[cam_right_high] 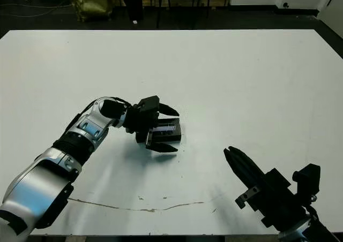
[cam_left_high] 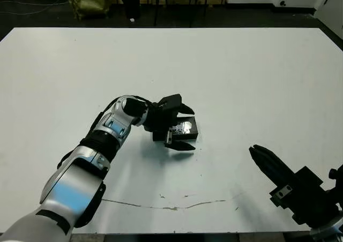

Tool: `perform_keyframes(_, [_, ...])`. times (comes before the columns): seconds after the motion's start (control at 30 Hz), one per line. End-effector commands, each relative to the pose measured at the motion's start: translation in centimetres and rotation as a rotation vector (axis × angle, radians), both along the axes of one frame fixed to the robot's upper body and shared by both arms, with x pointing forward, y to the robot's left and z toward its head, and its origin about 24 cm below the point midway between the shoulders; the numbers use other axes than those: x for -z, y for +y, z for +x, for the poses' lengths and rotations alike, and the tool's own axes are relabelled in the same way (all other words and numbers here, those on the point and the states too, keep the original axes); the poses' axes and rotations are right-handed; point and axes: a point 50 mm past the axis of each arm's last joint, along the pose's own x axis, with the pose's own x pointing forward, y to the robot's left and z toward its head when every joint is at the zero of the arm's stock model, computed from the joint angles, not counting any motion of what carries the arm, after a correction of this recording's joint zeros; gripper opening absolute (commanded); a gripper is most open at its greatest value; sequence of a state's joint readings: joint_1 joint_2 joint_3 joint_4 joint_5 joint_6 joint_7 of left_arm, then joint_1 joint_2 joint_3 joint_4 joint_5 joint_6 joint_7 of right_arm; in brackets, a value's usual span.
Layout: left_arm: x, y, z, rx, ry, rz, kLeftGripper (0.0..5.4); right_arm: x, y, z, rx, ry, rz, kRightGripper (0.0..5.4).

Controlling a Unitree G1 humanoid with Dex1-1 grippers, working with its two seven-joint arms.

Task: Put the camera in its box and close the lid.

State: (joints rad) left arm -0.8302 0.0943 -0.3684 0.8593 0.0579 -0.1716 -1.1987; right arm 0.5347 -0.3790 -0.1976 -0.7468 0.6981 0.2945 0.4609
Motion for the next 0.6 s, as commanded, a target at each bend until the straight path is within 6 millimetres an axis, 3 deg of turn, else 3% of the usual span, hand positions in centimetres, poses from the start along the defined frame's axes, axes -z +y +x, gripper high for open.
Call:
perform_keyframes(0.03, [3.2,0.0,-1.3,-0.031,0.124,0.028,5.38,0.5,-0.2,-0.2,-0.002,0.017,-0.009,0.00])
perform_keyframes(0.37, [2.8,-0.1,-0.5,-0.245,0.129,-0.165,5.38,0.6,-0.1,-0.3,0.001,0.024,-0.013,0.00])
perform_keyframes(0.6, [0.5,0.9,-0.3,-0.297,0.160,-0.359,5.38,0.8,0.1,-0.2,0.005,0.035,-0.008,0.00])
